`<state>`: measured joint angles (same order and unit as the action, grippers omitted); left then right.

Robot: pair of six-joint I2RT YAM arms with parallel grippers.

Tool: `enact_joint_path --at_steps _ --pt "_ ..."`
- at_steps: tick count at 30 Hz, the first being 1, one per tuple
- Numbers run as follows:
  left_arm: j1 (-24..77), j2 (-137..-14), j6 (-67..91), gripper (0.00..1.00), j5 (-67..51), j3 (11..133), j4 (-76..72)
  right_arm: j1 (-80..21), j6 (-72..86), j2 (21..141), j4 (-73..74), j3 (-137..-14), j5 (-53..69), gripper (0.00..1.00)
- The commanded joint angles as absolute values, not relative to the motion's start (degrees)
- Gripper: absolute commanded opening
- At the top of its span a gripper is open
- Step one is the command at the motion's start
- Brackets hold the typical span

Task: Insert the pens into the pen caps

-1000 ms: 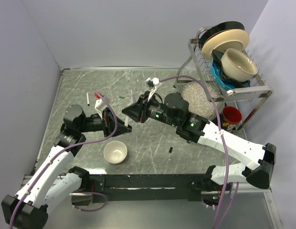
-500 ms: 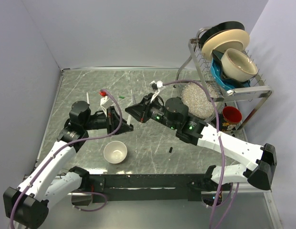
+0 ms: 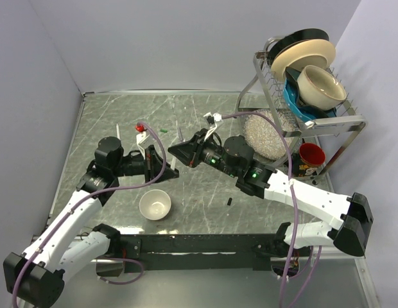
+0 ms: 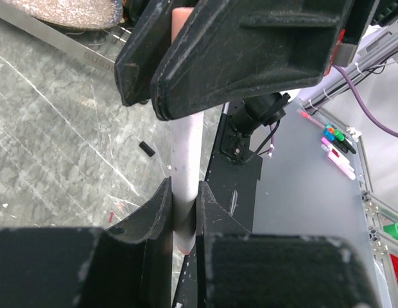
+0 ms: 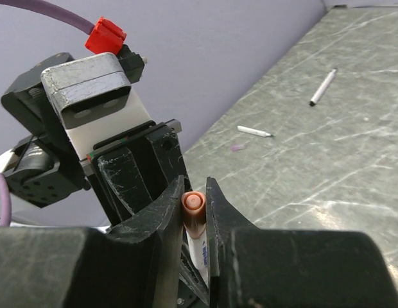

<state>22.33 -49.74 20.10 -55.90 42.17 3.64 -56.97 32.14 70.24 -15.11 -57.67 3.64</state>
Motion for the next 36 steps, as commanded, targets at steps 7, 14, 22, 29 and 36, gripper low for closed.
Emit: enact_joint_path --at_steps 7,14,22,29,36 --pt "21.1 -47.4 16.2 0.01 -44.4 45.4 -5.1 -60.6 34.8 74.0 -1.7 -54.0 21.4 0.0" --pt "21.1 -46.8 14.4 0.01 -40.1 46.1 -3.1 -63.6 33.4 76.6 10.3 -57.9 17.8 0.0" --pt "21.1 -47.0 12.9 0.01 -37.4 47.6 -1.7 -66.1 34.6 77.6 12.1 -58.3 18.2 0.0" --pt "21.0 -47.3 15.9 0.01 -42.6 48.4 -4.5 -67.3 32.9 77.1 5.4 -55.0 23.4 0.0" --pt "21.0 -47.3 13.4 0.01 -40.9 52.1 2.0 -67.9 31.8 76.9 13.0 -54.7 16.4 0.0"
